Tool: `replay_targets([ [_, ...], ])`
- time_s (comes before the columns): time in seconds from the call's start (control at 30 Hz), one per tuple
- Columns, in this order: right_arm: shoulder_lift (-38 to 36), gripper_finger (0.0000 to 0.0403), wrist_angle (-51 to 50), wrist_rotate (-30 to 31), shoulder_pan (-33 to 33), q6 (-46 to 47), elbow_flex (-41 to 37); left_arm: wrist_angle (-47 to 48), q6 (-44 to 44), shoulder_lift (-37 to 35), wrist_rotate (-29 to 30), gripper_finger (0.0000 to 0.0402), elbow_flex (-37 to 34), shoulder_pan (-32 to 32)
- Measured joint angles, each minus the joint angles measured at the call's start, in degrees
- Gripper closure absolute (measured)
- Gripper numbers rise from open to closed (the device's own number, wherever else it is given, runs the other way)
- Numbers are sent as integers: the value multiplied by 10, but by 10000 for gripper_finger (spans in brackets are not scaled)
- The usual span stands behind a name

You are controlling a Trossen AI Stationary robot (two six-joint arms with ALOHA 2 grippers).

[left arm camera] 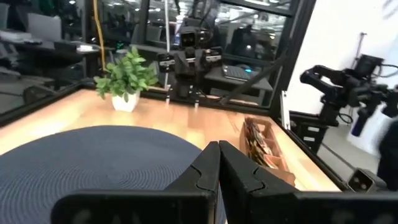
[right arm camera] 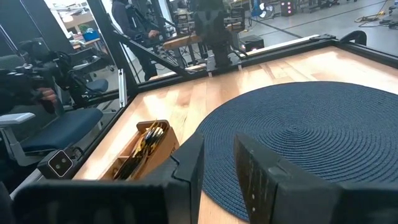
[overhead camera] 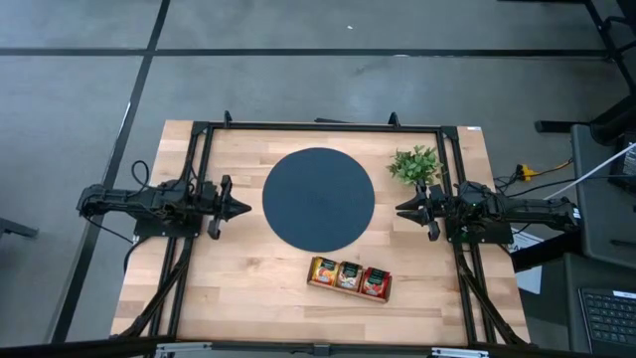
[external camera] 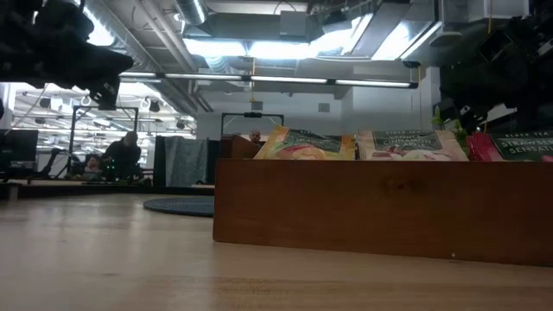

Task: Pick & Place Tea
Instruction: Return to Home Position

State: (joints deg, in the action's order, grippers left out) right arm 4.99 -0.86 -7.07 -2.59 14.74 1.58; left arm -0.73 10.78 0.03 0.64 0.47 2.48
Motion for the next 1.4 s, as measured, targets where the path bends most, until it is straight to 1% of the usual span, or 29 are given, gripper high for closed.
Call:
replay_targets([
  [0.1, 0, 313, 0, 0, 0, -2, 0, 0, -10, 1, -4, 398, 0, 1],
  [1.4, 0, 313, 0, 0, 0, -2, 0, -1, -11, 2, -2, 398, 0, 1],
])
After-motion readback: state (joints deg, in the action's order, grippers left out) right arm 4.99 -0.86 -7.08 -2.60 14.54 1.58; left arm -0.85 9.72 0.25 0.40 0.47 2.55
